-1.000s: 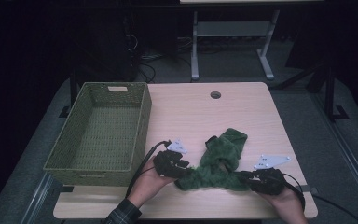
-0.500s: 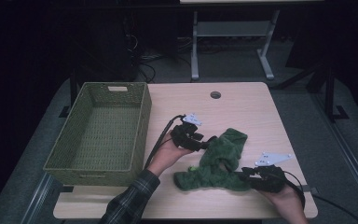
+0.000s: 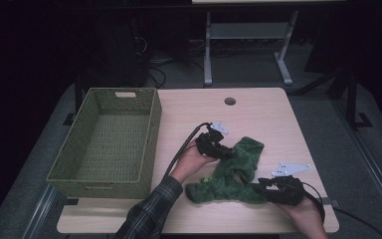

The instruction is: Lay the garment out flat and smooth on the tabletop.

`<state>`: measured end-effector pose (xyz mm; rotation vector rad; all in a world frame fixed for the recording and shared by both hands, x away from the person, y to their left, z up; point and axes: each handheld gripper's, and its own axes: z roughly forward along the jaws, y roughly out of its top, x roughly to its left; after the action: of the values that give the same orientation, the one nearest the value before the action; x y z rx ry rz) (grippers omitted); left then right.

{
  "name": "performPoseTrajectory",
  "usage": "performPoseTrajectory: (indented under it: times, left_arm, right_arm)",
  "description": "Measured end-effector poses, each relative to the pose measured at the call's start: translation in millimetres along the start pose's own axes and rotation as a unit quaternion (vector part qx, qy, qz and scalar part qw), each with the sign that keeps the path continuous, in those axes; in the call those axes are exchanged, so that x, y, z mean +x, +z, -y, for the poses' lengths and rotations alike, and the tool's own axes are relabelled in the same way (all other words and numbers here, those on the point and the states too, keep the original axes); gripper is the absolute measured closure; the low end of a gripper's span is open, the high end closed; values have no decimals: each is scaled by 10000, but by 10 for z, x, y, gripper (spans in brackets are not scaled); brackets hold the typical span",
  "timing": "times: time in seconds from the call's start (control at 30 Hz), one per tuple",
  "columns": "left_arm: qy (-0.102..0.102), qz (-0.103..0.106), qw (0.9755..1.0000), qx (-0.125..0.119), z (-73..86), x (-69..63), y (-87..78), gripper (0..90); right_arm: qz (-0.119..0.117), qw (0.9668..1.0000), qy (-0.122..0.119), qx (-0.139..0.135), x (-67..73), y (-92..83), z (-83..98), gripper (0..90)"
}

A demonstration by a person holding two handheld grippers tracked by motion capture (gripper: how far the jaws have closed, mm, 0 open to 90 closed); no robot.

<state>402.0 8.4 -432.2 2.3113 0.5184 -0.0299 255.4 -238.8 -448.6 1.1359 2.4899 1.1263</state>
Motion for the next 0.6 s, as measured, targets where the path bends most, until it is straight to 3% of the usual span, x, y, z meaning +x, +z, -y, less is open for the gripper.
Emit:
performPoseTrajectory:
  times: [0.07,0.2,0.37,0.6]
  left_arm:
    - [-70,-74,9999,-123,26,-2,-67,830]
    - [-257,-240,9986,-397,117,14,-214,847]
    - [-402,-420,9972,-473,234,29,-348,847]
    - [-447,-468,9967,-492,330,13,-439,847]
  right_arm:
    - [14,10000,7,-8,1,0,-2,594]
    - [26,10000,33,4,3,21,-20,581]
    - [20,10000,46,16,49,95,-99,568]
    - [156,9997,190,13,77,219,-183,566]
